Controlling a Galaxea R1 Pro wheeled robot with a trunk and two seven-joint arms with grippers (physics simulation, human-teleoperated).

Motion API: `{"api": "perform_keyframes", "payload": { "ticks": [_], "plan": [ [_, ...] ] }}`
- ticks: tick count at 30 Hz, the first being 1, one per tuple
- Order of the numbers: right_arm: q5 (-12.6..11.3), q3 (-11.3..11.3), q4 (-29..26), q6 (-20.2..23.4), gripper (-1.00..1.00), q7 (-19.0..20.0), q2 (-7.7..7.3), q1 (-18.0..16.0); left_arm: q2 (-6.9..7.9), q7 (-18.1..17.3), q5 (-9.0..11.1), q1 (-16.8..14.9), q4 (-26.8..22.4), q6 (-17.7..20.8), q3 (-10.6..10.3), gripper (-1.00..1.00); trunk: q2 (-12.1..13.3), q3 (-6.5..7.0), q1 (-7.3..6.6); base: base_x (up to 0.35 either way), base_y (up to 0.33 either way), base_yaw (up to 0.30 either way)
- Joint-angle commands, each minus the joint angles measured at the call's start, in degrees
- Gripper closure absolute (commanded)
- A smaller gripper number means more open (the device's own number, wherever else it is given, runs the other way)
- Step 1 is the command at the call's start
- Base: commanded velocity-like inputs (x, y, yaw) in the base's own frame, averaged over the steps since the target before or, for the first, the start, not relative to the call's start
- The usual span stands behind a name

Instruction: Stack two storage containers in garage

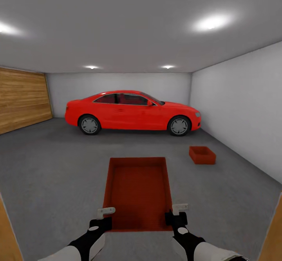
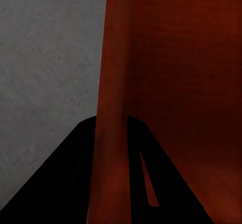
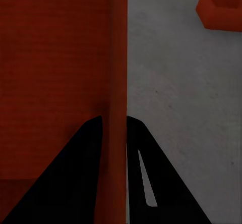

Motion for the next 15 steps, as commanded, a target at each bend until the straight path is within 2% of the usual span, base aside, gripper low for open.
{"api": "perform_keyframes", "payload": {
  "ticks": [1,15],
  "plan": [
    [24.0,-25.2,-0.1,0.4,1.0,0.9,0.04,-0.1,0.3,0.5,0.6,0.0,0.0,-0.1,0.2,1.0,-0.1,-0.1,0.04,0.321,0.0,0.0],
    [24.0,-25.3,0.0,0.3,1.0,0.9,0.38,-0.1,0.3,0.5,0.6,0.0,0.0,-0.1,0.2,1.0,-0.1,-0.1,0.04,0.321,0.0,0.0]
  ]
}}
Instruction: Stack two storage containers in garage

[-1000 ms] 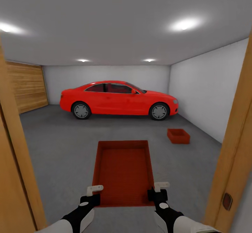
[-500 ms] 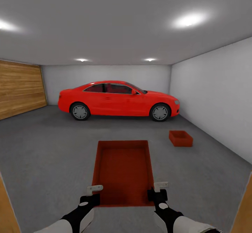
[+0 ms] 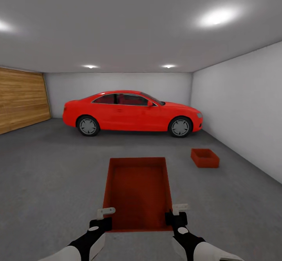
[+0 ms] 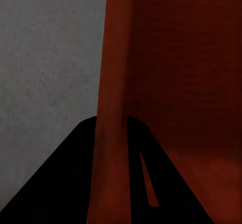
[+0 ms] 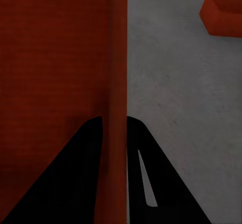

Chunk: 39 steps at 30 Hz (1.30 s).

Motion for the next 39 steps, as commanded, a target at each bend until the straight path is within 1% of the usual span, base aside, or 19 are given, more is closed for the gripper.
{"api": "perform_keyframes", "payload": {
  "ticks": [1,39],
  "plan": [
    [1.6,-2.6,0.1,0.1,1.0,0.3,0.05,-0.1,0.36,0.5,0.3,0.0,-0.2,0.0,0.3,1.0,-0.1,-0.1,0.05,0.321,0.0,0.0],
    [1.6,-2.6,0.1,0.0,1.0,0.3,0.13,-0.1,0.36,0.5,0.3,-0.1,-0.2,0.0,0.3,1.0,-0.1,-0.1,0.05,0.321,0.0,0.0]
  ]
}}
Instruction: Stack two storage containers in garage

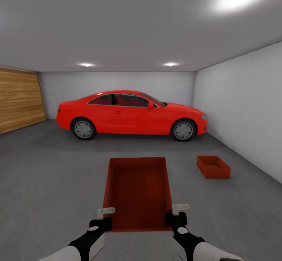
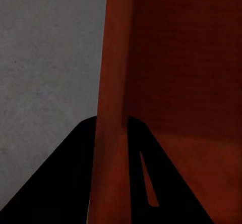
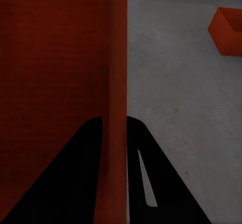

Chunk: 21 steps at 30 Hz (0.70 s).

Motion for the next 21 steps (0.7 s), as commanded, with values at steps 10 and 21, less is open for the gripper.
{"api": "perform_keyframes", "payload": {
  "ticks": [10,21],
  "plan": [
    [1.8,-2.7,0.0,0.1,1.0,0.4,0.05,-0.1,0.26,0.5,0.4,0.0,-0.1,-0.1,0.3,1.0,-0.1,-0.1,0.05,0.321,0.0,0.0],
    [1.8,-2.7,0.0,0.1,1.0,0.4,0.03,-0.1,0.27,0.5,0.4,-0.1,-0.1,-0.1,0.3,1.0,-0.1,-0.1,0.05,0.321,0.0,0.0]
  ]
}}
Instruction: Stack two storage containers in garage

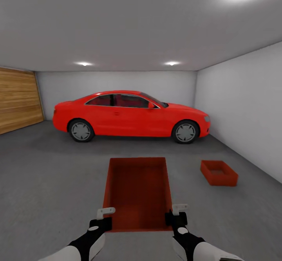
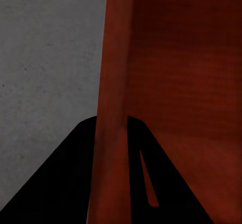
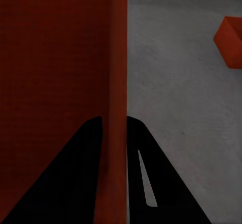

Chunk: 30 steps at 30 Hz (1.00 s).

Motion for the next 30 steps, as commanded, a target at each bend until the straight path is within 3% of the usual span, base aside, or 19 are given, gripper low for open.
{"api": "perform_keyframes", "payload": {
  "ticks": [1,30],
  "plan": [
    [1.7,-2.7,0.0,0.1,1.0,0.4,0.04,-0.1,0.27,0.5,0.4,0.0,-0.1,-0.1,0.3,1.0,-0.1,-0.1,0.05,0.321,0.0,0.0],
    [1.7,-2.7,0.0,0.1,1.0,0.4,0.0,-0.1,0.3,0.5,0.4,0.0,-0.1,0.0,0.4,1.0,-0.1,-0.1,0.05,0.321,0.0,0.0]
  ]
}}
